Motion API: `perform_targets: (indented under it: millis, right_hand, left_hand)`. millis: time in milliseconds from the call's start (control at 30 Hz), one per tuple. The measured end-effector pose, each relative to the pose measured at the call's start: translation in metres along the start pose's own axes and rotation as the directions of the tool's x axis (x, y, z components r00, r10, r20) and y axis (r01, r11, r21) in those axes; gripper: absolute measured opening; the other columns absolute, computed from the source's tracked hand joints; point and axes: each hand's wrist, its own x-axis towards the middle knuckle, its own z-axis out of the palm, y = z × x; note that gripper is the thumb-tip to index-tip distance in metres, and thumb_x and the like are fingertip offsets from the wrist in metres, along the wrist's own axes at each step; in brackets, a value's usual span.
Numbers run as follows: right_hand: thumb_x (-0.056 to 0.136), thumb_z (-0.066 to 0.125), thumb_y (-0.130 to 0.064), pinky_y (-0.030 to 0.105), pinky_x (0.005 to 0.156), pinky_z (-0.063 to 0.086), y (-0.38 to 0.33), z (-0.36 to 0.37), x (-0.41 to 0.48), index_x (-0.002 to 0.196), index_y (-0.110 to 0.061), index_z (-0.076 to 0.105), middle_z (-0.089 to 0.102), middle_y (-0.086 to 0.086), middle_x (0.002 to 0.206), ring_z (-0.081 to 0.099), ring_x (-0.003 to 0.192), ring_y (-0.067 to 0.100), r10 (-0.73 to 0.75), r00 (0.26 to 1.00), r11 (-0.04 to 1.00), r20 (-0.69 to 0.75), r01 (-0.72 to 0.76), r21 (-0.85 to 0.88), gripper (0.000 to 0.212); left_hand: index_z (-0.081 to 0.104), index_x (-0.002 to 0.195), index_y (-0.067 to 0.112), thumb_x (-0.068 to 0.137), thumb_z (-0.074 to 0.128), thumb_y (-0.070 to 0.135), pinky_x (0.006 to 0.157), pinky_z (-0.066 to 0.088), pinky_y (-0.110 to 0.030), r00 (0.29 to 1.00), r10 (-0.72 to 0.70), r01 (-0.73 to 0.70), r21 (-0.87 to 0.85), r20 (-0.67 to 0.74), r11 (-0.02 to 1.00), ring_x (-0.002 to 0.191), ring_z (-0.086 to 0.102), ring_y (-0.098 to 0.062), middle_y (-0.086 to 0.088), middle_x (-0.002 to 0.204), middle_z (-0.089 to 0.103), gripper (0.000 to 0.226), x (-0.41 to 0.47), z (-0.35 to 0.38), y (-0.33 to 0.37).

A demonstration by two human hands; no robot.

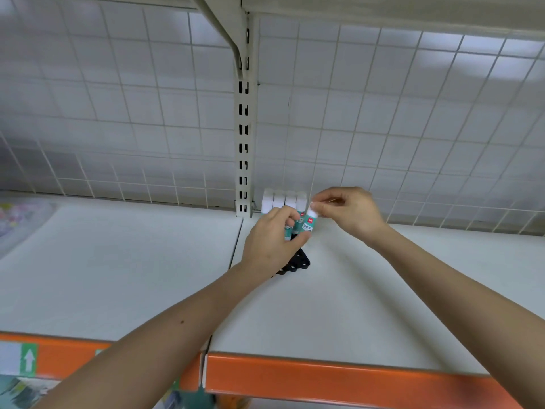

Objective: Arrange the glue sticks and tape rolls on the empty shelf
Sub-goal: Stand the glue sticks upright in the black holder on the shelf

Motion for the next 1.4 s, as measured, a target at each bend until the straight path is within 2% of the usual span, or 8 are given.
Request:
perform_targets:
  millis: [133,300,500,700,867,1033,1200,1400]
  right_hand:
    - [0.081,0.066,-0.013,-0.005,0.065,0.036,0.002,0.009,0.004,0.097,-0.008,0.069,0.064,0.000,0.093,0.058,0.083,0.008,-0.123,0.988,0.987,-0.090,0.112,-0.117,0.017]
    - [0.081,0.065,-0.009,-0.003,0.071,0.038,0.010,0.024,0.006,0.097,-0.004,0.069,0.067,0.010,0.100,0.059,0.086,0.013,-0.240,0.966,0.958,-0.095,0.219,-0.186,0.017]
    - [0.081,0.062,0.001,-0.005,0.072,0.039,0.016,0.037,0.008,0.092,0.001,0.070,0.066,0.017,0.097,0.056,0.083,0.013,-0.302,0.940,0.945,-0.160,0.273,-0.182,0.013]
    - [0.081,0.059,-0.002,0.039,0.072,0.055,0.024,0.048,0.006,0.089,0.002,0.070,0.065,0.018,0.086,0.064,0.077,0.031,-0.425,0.899,0.864,-0.104,0.369,-0.343,0.015]
    - [0.085,0.054,0.000,0.042,0.082,0.053,0.016,0.052,0.000,0.105,0.000,0.066,0.064,0.020,0.103,0.063,0.091,0.033,-0.348,0.934,0.885,-0.076,0.301,-0.356,0.023]
    - [0.091,0.052,-0.017,0.021,0.093,0.035,0.017,0.018,-0.024,0.143,-0.027,0.024,0.044,0.002,0.141,0.058,0.100,0.026,-0.068,0.996,0.921,0.054,0.083,-0.381,0.060]
    - [0.092,0.049,-0.028,0.022,0.107,0.024,0.050,-0.045,-0.049,0.138,-0.023,0.038,0.034,-0.006,0.147,0.037,0.132,0.014,0.068,0.998,0.863,0.020,-0.048,-0.503,0.047]
    - [0.093,0.049,-0.027,0.025,0.109,0.024,0.113,-0.165,-0.110,0.133,-0.019,0.045,0.039,-0.003,0.145,0.032,0.136,0.015,0.154,0.987,0.792,-0.051,-0.155,-0.591,0.041]
  left_hand:
    - [0.060,0.109,0.014,0.083,0.053,0.025,0.076,0.041,-0.029,0.970,0.211,-0.174,0.264,-0.121,0.949,0.103,0.051,-0.022,0.000,0.112,0.058,0.029,0.003,-0.012,-0.013]
    - [0.046,0.132,0.014,0.083,0.036,0.029,0.094,0.043,-0.040,0.978,0.197,-0.208,0.341,0.068,0.917,0.129,0.039,-0.022,-0.002,0.139,0.046,0.052,0.008,-0.018,-0.028]
    - [0.056,0.122,0.007,0.074,0.049,0.020,0.077,0.054,-0.037,0.964,0.239,-0.267,0.383,0.120,0.885,0.119,0.053,-0.024,-0.006,0.126,0.059,0.050,0.008,-0.020,-0.031]
    - [0.063,0.109,0.010,0.071,0.038,0.027,0.070,0.055,-0.026,0.945,0.313,-0.323,0.404,0.092,0.856,0.107,0.053,-0.016,-0.001,0.111,0.067,0.048,0.012,-0.020,-0.036]
    - [0.057,0.118,0.009,0.077,0.041,0.025,0.074,0.056,-0.040,0.960,0.260,-0.280,0.384,0.105,0.880,0.118,0.041,-0.017,-0.005,0.122,0.060,0.047,0.013,-0.023,-0.031]
    - [0.025,0.143,0.018,0.095,0.037,0.027,0.107,0.025,-0.032,0.973,0.160,-0.222,0.476,0.167,0.851,0.143,0.009,-0.012,0.004,0.154,0.016,0.050,0.011,-0.021,-0.006]
    - [0.018,0.146,0.016,0.095,0.039,0.030,0.115,0.017,-0.032,0.950,0.176,-0.269,0.396,0.257,0.878,0.144,0.006,-0.013,0.004,0.155,0.015,0.057,0.004,0.016,0.042]
    - [0.015,0.147,0.020,0.096,0.038,0.036,0.113,0.018,-0.035,0.917,0.161,-0.277,0.291,0.365,0.916,0.144,0.006,-0.011,0.006,0.156,0.011,0.059,-0.015,0.105,0.124]
